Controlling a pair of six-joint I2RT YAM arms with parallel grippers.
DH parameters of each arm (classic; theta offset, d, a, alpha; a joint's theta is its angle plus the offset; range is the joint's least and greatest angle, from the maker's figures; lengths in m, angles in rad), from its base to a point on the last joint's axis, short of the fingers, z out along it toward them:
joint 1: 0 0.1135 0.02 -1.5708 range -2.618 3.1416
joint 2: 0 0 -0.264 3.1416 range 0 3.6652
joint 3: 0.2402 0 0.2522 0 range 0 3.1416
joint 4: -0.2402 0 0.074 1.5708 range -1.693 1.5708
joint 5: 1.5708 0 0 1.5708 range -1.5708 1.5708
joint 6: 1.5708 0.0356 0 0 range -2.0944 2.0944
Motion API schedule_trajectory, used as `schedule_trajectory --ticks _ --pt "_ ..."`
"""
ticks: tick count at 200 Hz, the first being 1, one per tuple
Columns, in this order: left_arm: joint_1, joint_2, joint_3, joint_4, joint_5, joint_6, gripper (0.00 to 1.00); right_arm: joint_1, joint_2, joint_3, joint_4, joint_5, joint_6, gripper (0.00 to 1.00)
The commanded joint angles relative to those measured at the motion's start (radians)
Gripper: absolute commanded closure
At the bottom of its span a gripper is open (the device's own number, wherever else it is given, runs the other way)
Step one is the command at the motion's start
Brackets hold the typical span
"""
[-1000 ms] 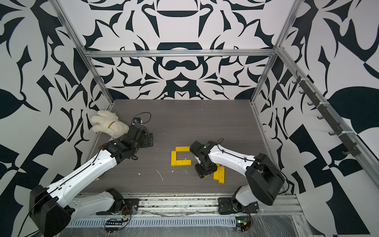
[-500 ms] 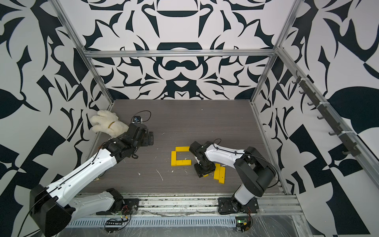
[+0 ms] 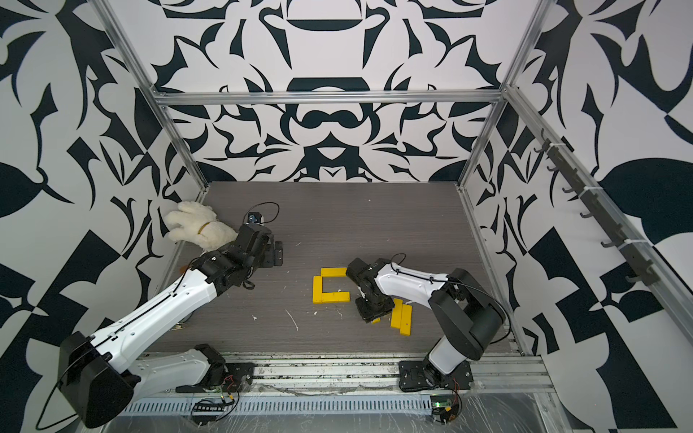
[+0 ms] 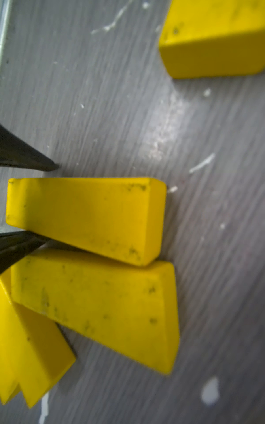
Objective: Assemble the number 8 with building blocks
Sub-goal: Pick up the building block from the center of the board.
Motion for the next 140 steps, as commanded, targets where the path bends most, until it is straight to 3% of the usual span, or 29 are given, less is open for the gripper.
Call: schedule_trajectory --ticks 1,11,32,48,95,117,140 --pt "0.007 0.008 0.022 0.032 0.014 0.031 0.01 0.003 -0.022 0.005 0.0 0.042 0.051 0.58" --pt "0.016 0.011 0.024 0.042 0.017 0.041 0.01 0.003 -0.033 0.002 -0.003 0.048 0.068 0.64" --pt "0.037 0.014 0.019 0.068 0.042 0.056 0.01 0.003 -0.071 0.008 -0.02 0.052 0.1 0.89" --pt "0.055 0.015 0.008 0.103 0.063 0.064 0.01 0.003 -0.104 0.029 -0.054 0.051 0.113 1.0" --pt "0.108 0.08 -0.021 0.247 0.122 0.081 0.01 0.089 -0.161 0.174 -0.216 0.098 0.174 1.0" --pt "0.12 0.073 -0.049 0.31 0.118 0.087 0.01 0.189 -0.185 0.192 -0.176 0.115 0.314 1.0" --pt "0.146 0.027 -0.096 0.397 0.107 0.092 0.01 0.332 -0.23 0.104 -0.042 0.179 0.522 1.0"
